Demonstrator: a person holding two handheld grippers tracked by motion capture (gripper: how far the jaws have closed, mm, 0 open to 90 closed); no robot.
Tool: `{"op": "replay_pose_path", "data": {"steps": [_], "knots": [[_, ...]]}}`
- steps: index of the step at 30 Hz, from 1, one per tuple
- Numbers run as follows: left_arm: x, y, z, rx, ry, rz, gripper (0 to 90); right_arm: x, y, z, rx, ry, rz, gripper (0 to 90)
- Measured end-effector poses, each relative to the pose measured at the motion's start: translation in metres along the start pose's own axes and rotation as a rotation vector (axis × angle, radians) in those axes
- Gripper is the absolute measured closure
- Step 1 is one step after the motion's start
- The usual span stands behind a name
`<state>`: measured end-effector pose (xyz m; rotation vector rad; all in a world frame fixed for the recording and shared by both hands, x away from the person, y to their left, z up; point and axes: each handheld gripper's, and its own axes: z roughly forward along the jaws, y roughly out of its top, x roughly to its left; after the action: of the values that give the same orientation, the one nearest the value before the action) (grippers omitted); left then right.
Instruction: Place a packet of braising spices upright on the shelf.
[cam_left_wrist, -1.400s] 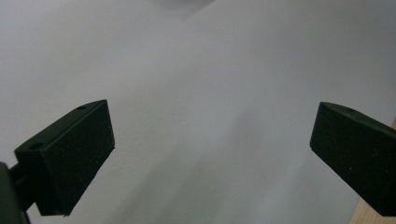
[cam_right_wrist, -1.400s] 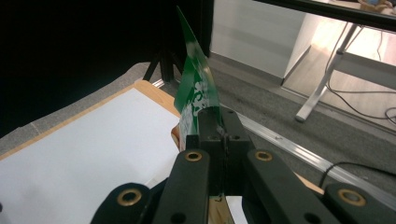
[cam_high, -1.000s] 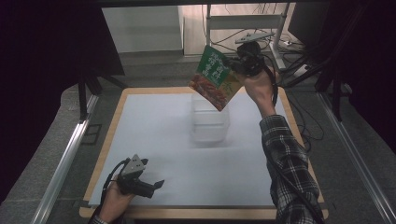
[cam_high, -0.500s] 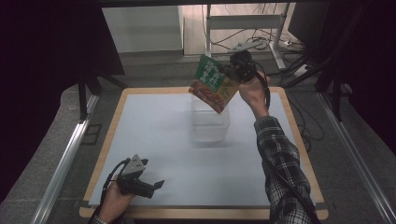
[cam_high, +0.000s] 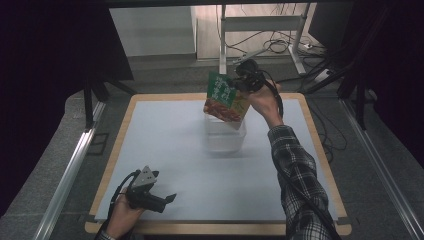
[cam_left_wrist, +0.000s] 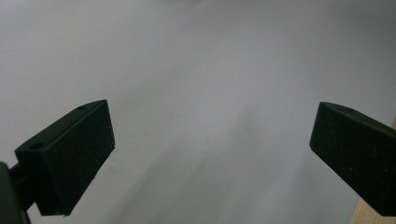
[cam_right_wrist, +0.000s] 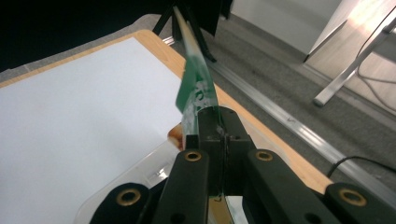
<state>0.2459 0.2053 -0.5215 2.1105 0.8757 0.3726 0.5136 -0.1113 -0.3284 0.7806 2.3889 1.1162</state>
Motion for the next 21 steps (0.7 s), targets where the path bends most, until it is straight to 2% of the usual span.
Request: {"op": "replay_pose_path", "data": {"steps": [6, 8, 10, 13, 18, 21], "knots": [[-0.001, 0.0, 0.001, 0.004, -0.004, 0.001, 0.0, 0.006, 0.004, 0.017, 0.037, -0.002, -0.003, 88.1], [-0.001, 0.0, 0.001, 0.006, -0.005, 0.004, 0.0, 0.008, 0.005, 0.021, 0.047, 0.0, 0.01, 87.5], [-0.001, 0.0, 0.001, 0.008, -0.005, 0.005, 0.0, 0.01, 0.006, 0.026, 0.053, -0.022, 0.005, 87.4], [-0.001, 0.0, 0.0, 0.007, -0.005, 0.006, 0.0, 0.01, 0.003, 0.031, 0.066, -0.023, 0.016, 86.2], [-0.001, 0.0, 0.0, 0.005, -0.003, 0.003, 0.0, 0.01, 0.004, 0.028, 0.066, -0.026, 0.019, 78.5], [-0.001, 0.0, 0.0, 0.006, -0.004, 0.004, 0.0, 0.01, 0.006, 0.024, 0.046, -0.023, 0.017, 70.3]]}}
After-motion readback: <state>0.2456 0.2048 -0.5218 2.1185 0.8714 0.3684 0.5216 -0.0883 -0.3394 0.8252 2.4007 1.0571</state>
